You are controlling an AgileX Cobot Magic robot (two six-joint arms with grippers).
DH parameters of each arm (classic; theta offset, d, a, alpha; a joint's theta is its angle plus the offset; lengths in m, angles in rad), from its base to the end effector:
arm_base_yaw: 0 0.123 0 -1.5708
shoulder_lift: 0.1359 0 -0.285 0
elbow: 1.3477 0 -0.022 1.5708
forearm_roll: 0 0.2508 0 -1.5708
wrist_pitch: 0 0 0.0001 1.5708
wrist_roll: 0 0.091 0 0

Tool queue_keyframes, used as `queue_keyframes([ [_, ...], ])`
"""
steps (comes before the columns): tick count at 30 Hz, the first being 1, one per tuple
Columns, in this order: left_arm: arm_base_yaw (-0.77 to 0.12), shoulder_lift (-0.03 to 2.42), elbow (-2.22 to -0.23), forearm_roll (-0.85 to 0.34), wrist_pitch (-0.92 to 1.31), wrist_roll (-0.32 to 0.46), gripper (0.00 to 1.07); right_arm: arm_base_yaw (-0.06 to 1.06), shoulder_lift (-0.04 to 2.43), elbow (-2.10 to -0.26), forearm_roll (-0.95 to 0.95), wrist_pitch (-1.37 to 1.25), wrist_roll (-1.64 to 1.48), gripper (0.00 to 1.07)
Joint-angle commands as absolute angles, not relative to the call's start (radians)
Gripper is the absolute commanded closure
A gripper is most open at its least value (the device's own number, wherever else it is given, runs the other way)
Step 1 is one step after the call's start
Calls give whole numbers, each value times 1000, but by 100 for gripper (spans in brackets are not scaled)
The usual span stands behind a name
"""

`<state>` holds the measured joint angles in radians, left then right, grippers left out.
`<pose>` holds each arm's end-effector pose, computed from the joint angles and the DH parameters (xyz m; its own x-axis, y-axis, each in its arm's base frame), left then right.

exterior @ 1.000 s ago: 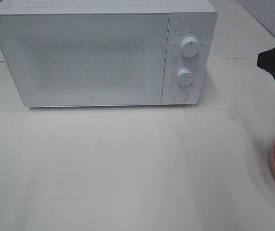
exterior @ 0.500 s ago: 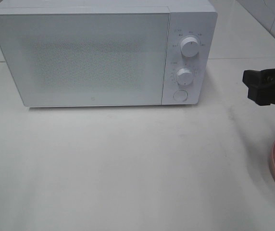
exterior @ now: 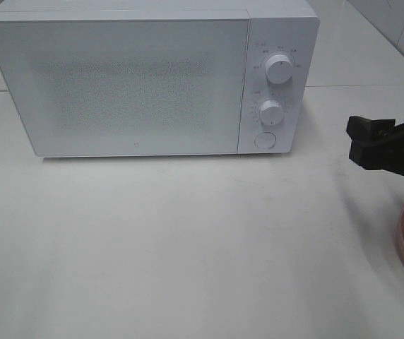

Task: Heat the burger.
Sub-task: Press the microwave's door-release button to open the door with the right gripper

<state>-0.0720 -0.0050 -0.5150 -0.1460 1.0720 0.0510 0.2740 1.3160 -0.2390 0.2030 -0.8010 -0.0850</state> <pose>-0.0091 -0.0110 0.2812 -0.4465 0.0131 -0.8947 0.1770 0.9814 -0.0740 0.2062 0.0443 0.1905 -0.1977 0.0033 -0.9803 -0.1200 0.9924 0.0275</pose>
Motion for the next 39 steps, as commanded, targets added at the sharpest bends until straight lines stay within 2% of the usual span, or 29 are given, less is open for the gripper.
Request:
queue_keyframes([
  [1, -74, -22, -516, -151, 1065, 50, 7, 356, 1345, -235, 321, -873, -186, 32],
  [3, -74, -22, -516, -151, 1065, 50, 7, 376, 1356, -235, 347, -889, -202, 32],
  [5, -74, -22, -516, -151, 1065, 50, 7, 453, 1405, -235, 457, -950, -238, 32],
  [8, -74, -22, -516, -151, 1065, 50, 7, 471, 1417, -235, 476, -966, -243, 32],
  [15, -74, -22, -516, -151, 1065, 50, 7, 638, 1519, -238, 669, -1122, -255, 32],
  [21, -74, -22, -516, -151, 1065, 50, 7, 707, 1563, -238, 739, -1197, -255, 32],
  [23, -74, -22, -516, -151, 1065, 50, 7, 768, 1602, -247, 809, -1236, -255, 32],
  [31, -74, -22, -516, -151, 1065, 50, 7, 841, 1670, -316, 905, -1237, -299, 32],
  [39, -74, -22, -516, -151, 1065, 50, 7, 844, 1724, -374, 908, -1232, -298, 32],
])
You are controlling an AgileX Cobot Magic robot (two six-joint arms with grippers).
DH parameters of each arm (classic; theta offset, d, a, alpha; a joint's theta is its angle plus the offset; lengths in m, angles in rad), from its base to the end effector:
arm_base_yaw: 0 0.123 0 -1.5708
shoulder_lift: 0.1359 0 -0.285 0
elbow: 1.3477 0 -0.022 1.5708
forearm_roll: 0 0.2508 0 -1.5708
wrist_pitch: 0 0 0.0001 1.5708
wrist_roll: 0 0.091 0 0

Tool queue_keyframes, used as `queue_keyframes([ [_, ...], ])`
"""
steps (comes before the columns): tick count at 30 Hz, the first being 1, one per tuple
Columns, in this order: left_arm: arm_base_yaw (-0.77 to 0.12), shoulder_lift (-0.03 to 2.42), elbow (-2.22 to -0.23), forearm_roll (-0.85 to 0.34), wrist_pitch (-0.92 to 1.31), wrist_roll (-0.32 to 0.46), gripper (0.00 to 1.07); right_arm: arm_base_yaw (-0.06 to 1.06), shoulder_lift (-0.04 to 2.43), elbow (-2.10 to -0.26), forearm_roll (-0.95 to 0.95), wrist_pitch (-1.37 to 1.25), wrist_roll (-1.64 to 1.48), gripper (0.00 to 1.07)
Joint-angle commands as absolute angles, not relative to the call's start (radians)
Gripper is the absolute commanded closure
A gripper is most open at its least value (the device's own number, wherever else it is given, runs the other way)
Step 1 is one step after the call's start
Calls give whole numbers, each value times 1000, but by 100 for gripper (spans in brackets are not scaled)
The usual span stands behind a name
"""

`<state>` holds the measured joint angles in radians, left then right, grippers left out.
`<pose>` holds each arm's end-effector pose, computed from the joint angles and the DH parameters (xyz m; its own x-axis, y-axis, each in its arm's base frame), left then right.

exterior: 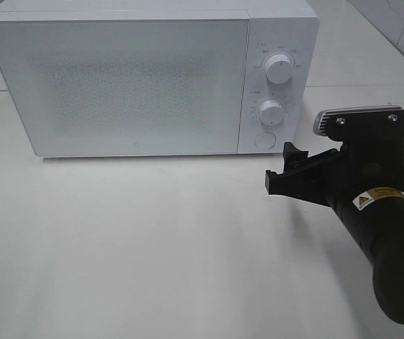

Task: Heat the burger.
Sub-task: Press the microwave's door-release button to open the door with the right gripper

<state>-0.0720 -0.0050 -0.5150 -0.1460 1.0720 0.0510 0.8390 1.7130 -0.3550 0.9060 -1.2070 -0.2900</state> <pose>-0.0091 -0.0110 0.2812 -0.4465 0.0131 -0.8947 0.1770 0.9814 -0.0740 0.2055 0.1287 0.1484 -0.1695 -0.0511 -0.9842 -0.0052 0.9987 -0.0510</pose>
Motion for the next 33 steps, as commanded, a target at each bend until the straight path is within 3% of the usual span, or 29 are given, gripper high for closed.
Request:
queue_keyframes([
  [1, -74, -22, -516, -151, 1065, 50, 7, 844, 1724, -374, 908, -1232, -298, 32],
  [17, -74, -22, -516, -151, 1065, 50, 7, 844, 1724, -378, 907, -1228, -168, 32],
  [28, -74, -22, -516, -151, 1065, 50, 7, 844, 1724, -378, 907, -1227, 302, 33],
  [33, -74, -22, -516, -151, 1065, 50, 7, 844, 1724, -378, 907, -1207, 526, 41],
])
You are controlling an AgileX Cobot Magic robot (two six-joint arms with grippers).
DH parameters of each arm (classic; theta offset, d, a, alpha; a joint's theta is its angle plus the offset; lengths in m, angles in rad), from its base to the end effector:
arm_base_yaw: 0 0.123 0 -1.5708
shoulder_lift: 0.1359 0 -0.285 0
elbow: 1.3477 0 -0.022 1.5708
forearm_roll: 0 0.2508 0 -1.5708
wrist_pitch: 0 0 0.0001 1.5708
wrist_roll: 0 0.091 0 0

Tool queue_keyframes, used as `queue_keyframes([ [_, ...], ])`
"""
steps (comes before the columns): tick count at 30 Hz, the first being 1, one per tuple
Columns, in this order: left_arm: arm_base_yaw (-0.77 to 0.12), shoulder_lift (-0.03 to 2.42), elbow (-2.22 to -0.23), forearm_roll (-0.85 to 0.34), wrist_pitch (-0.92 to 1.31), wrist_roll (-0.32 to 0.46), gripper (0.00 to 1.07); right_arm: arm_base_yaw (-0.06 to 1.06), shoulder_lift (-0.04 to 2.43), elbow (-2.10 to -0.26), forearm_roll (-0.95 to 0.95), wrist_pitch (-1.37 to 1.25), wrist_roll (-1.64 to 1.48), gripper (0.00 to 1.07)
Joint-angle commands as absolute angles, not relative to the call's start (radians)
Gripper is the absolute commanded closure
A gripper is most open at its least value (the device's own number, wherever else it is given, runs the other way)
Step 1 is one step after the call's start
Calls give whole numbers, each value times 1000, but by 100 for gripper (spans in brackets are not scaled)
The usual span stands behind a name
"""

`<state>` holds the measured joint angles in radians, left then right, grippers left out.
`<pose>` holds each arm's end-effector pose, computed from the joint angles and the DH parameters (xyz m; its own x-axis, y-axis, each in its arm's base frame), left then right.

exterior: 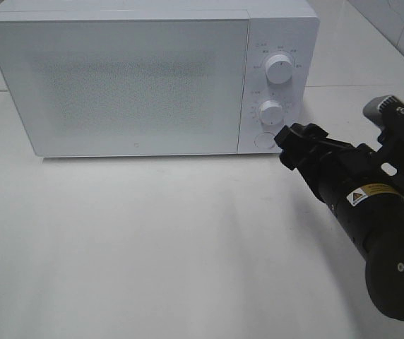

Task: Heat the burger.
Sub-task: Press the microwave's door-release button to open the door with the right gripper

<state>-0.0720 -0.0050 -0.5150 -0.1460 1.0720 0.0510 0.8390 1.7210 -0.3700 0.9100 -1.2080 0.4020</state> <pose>-0.0091 -0.0110 0.2812 -0.4465 0.0131 -0.8947 0.1770 0.9814 -0.0740 0.2081 0.1313 0.1489 -0.1277 0.6031 -0.7874 0.1046 0.7976 0.5940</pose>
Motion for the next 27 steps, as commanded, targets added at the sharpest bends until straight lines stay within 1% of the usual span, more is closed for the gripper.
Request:
queue_keyframes([
  [1, -74, -22, -516, -151, 1065, 50, 7, 844, 1724, -378, 907, -1198, 605, 46],
  [2, -74, -22, -516, -151, 1065, 50, 7, 844, 1724, -378, 906, -1194, 654, 50],
  [3, -74, -22, -516, -151, 1065, 50, 7, 844, 1724, -378, 906, -1194, 654, 50],
  [4, -74, -22, -516, -151, 1065, 50, 7, 844, 1724, -378, 904, -1183, 752, 57],
  [5, -74, -22, -516, -151, 1065, 50, 7, 844, 1724, -378, 904, -1183, 752, 57],
  [6, -74, -22, -516, -151, 1065, 50, 7, 844, 1724, -378, 904, -1174, 868, 67],
  [7, -74, -22, -516, -151, 1065, 50, 7, 844, 1724, -378, 903, -1166, 923, 72],
  [8, -74, -22, -516, -151, 1065, 50, 7, 844, 1724, -378, 903, -1166, 923, 72],
  [9, -74, -22, -516, -151, 1065, 50, 7, 844, 1724, -378, 899, -1148, 1016, 81],
  [10, -74, -22, -516, -151, 1065, 50, 7, 844, 1724, -378, 899, -1148, 1016, 81],
  [11, -74, -22, -516, -151, 1065, 50, 7, 844, 1724, -378, 897, -1132, 1081, 89],
  [12, -74, -22, -516, -151, 1065, 50, 7, 844, 1724, -378, 896, -1124, 1107, 93],
  [13, -74, -22, -516, -151, 1065, 50, 7, 844, 1724, -378, 896, -1124, 1107, 93],
  [14, -74, -22, -516, -151, 1065, 50, 7, 844, 1724, -378, 896, -1113, 1138, 98],
  [15, -74, -22, -516, -151, 1065, 50, 7, 844, 1724, -378, 896, -1113, 1138, 98],
  [16, -74, -22, -516, -151, 1065, 50, 7, 844, 1724, -378, 892, -1106, 1169, 102],
  [18, -74, -22, -516, -151, 1065, 50, 7, 844, 1724, -378, 887, -1103, 1189, 104],
  [19, -74, -22, -516, -151, 1065, 50, 7, 844, 1724, -378, 874, -1103, 1235, 107],
  [22, -74, -22, -516, -151, 1065, 50, 7, 844, 1724, -378, 861, -1101, 1302, 107],
  [27, -74, -22, -516, -151, 1065, 50, 7, 844, 1724, -378, 860, -1098, 1298, 107],
])
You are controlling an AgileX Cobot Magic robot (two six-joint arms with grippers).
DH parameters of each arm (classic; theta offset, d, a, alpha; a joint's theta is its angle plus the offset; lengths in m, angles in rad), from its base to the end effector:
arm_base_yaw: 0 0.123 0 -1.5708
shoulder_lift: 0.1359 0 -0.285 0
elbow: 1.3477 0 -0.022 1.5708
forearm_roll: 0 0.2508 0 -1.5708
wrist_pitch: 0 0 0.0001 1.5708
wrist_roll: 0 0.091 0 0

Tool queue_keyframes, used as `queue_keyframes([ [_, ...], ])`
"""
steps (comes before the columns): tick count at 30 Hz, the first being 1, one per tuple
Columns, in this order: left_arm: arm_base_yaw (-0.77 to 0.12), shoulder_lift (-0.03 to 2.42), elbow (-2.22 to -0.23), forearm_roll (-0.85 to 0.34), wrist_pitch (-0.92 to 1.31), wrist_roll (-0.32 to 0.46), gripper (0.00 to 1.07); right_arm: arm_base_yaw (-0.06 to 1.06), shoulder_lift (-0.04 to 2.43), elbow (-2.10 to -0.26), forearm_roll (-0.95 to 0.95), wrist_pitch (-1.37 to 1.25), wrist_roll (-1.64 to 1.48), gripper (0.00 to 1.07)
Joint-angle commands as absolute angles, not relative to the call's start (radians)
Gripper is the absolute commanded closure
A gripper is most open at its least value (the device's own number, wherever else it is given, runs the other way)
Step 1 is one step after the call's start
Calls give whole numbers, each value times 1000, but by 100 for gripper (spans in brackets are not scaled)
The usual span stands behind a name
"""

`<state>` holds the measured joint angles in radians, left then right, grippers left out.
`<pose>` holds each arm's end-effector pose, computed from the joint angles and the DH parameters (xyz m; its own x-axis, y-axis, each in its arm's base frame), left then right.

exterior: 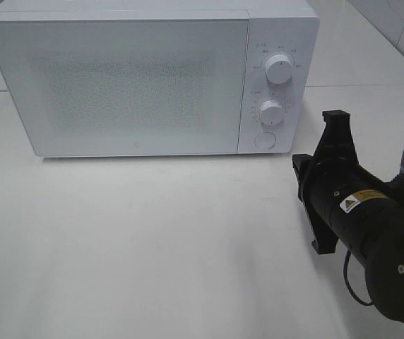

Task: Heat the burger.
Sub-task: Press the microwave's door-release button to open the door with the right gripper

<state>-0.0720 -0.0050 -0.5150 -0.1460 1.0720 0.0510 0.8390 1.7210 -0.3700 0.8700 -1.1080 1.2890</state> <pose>-0.0091 -0.0110 0.2812 -0.4465 0.0131 -0.8947 0.1770 0.9814 -0.0740 0.2063 0.1366 0.1410 -0.0645 0.9971 -0.0395 0.2484 0.0544 0.9671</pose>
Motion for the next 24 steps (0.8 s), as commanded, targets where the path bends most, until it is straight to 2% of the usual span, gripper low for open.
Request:
queue_keyframes([
  [1, -74, -22, -516, -151, 1065, 50, 7, 844, 1724, -378, 860, -1098, 1298, 107],
  [20, -74, -22, -516, -151, 1065, 50, 7, 836, 1883, -475, 847, -1099, 1339, 107],
  [24, -74, -22, -516, -151, 1065, 50, 7, 786, 1917, -521, 789, -1072, 1340, 107],
])
